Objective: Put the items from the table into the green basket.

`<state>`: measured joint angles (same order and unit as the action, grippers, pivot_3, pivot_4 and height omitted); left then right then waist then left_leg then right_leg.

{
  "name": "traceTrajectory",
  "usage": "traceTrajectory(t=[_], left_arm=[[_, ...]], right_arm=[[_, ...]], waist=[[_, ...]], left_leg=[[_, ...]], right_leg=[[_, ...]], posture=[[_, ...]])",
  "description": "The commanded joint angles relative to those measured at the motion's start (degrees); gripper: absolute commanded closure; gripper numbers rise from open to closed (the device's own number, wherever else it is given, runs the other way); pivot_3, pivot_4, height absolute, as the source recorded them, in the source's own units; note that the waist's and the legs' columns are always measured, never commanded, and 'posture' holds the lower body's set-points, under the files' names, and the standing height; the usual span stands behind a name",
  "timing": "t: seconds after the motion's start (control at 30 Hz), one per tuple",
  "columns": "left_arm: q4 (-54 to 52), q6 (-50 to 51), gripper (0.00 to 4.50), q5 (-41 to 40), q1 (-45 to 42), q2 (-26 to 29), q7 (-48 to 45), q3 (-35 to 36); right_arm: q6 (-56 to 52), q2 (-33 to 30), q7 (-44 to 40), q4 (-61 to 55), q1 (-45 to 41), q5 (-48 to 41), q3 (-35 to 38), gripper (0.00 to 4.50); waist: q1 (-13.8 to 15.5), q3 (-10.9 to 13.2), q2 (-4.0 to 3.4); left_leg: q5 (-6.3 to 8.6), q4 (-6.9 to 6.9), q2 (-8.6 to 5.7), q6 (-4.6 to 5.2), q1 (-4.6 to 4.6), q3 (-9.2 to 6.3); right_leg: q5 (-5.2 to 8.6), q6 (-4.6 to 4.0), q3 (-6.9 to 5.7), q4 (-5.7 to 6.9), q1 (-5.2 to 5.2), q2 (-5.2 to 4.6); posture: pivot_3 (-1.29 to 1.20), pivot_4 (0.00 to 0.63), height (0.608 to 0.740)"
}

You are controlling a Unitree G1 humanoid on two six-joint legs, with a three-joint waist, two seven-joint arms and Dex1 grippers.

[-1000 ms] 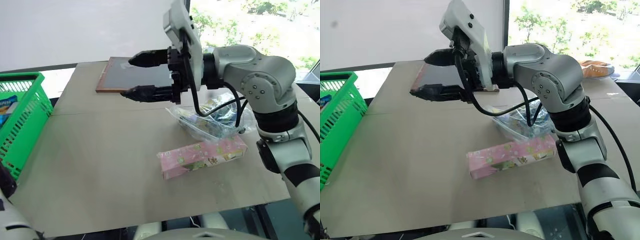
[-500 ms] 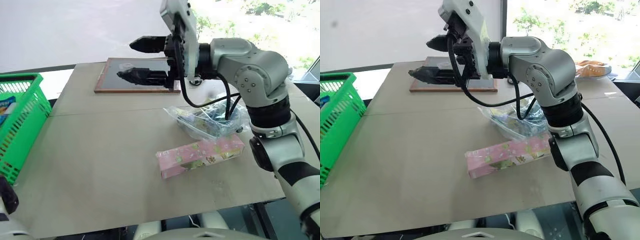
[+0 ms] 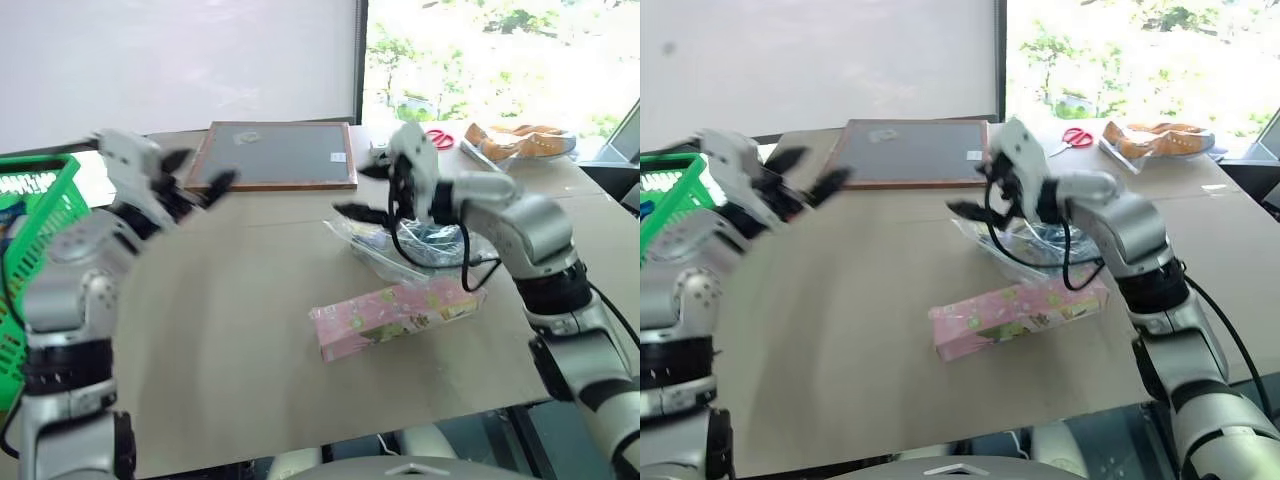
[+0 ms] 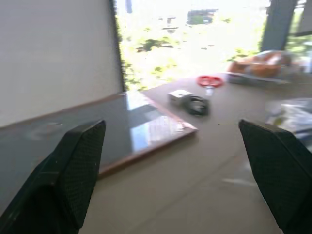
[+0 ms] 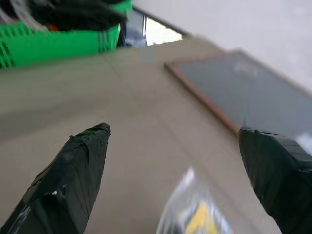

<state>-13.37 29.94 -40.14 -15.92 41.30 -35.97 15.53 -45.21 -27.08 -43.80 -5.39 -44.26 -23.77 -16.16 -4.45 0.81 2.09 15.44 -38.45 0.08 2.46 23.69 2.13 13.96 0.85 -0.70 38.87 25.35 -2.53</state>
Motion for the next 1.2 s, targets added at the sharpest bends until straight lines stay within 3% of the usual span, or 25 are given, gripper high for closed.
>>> traceTrajectory(t=[0.03, 0.13, 0.3, 0.67, 0.8, 0.87, 1.1, 1.2], left_arm=[[-10.0, 6.2, 0.04, -7.6, 3.5, -0.7, -0.7, 0.4], [-16.4, 8.7, 0.04, -7.3, 8.5, 1.3, -4.0, -4.1], [-18.5, 9.8, 0.04, -6.4, 11.5, 3.9, -7.2, -6.0], [-24.1, 9.4, 0.04, -4.0, 15.6, 4.3, -6.7, -7.0], [-25.0, 9.5, 0.0, -4.1, 16.2, 4.0, -6.1, -6.9], [-25.1, 9.3, 0.0, -3.7, 16.5, 4.0, -5.9, -7.0], [-25.0, 8.3, 0.0, -1.9, 16.3, 2.6, -5.0, -7.7], [-24.7, 8.1, 0.0, -1.4, 16.0, 2.1, -5.0, -7.8]], right_arm=[[0.4, -3.9, -1.4, -5.3, 2.0, 2.7, -0.7, 0.0], [0.7, -7.1, -1.4, -6.8, 5.1, 5.4, -1.9, 0.0], [-0.3, -11.1, -5.2, -9.0, 8.4, 6.7, -4.8, 0.0], [5.6, -6.9, 1.0, 10.0, 4.7, 21.4, -10.8, 0.0], [7.1, -5.6, 0.0, 13.1, 3.8, 22.3, -9.9, 1.36], [7.5, -5.2, -0.2, 13.5, 3.5, 22.6, -9.1, 2.47], [8.8, -7.6, -0.1, 10.0, 1.1, 21.8, -2.5, 4.27], [12.9, -12.2, 2.0, 12.6, -0.3, 25.2, -0.4, 4.5]], waist=[[-0.6, 0.0, -0.15], [-0.9, 0.2, -0.57], [-0.3, 0.6, -1.21], [1.9, 0.6, -1.22], [2.9, 0.5, -1.21], [3.0, 0.5, -1.21], [3.8, 0.7, -1.37], [4.2, 0.8, -1.51]], left_leg=[[-0.04, 0.0, 0.05, -0.06, -0.05, 0.01], [-0.03, 0.06, 0.25, -0.05, -0.4, 0.0], [-0.02, 0.19, 0.33, -0.03, -2.1, -0.07], [0.0, 0.15, 0.31, 0.0, -1.93, -0.15], [0.01, 0.15, 0.3, 0.03, -1.96, -0.14], [0.01, 0.15, 0.3, 0.02, -2.02, -0.14], [0.01, 0.17, 0.3, 0.02, -1.86, -0.15], [0.04, 0.16, 0.29, 0.07, -1.72, -0.17]], right_leg=[[0.01, -0.02, 0.01, -0.04, 0.0, 0.07], [-0.03, -0.19, 0.04, 0.02, -0.24, 0.32], [0.06, -0.32, 0.04, -0.33, -1.97, 0.63], [0.02, -0.33, 0.34, -0.46, -1.84, 0.91], [0.02, -0.32, 0.29, -0.54, -1.91, 0.84], [0.01, -0.32, 0.3, -0.54, -1.96, 0.84], [0.01, -0.33, 0.3, -0.54, -1.82, 0.87], [0.02, -0.33, 0.24, -0.65, -1.75, 0.83]], posture=[[-0.05, 0.0, 0.74], [-0.06, 0.0, 0.74], [-0.05, 0.0, 0.74], [0.0, 0.0, 0.74], [0.01, 0.0, 0.74], [0.01, 0.0, 0.74], [0.01, 0.0, 0.74], [0.01, 0.0, 0.74]])
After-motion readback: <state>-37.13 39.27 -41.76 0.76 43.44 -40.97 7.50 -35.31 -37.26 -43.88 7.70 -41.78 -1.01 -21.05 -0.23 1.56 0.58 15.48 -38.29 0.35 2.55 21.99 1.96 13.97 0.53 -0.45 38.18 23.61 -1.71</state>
